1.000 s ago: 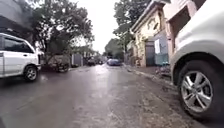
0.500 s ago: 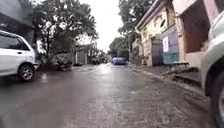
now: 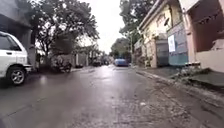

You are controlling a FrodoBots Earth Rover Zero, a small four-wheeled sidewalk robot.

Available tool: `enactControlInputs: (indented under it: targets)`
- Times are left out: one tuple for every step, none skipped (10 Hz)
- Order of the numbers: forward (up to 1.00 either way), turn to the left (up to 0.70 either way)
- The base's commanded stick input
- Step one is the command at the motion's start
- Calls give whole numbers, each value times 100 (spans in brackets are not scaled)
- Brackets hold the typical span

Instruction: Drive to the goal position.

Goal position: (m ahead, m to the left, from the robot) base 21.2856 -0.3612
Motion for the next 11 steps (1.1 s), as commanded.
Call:
enactControlInputs:
  targets:
    - [100, 0]
    - [100, 0]
    - [100, 0]
    - [100, 0]
    - [100, 0]
    - [100, 0]
    - [100, 0]
    - [100, 0]
    - [100, 0]
    - [100, 0]
    - [100, 0]
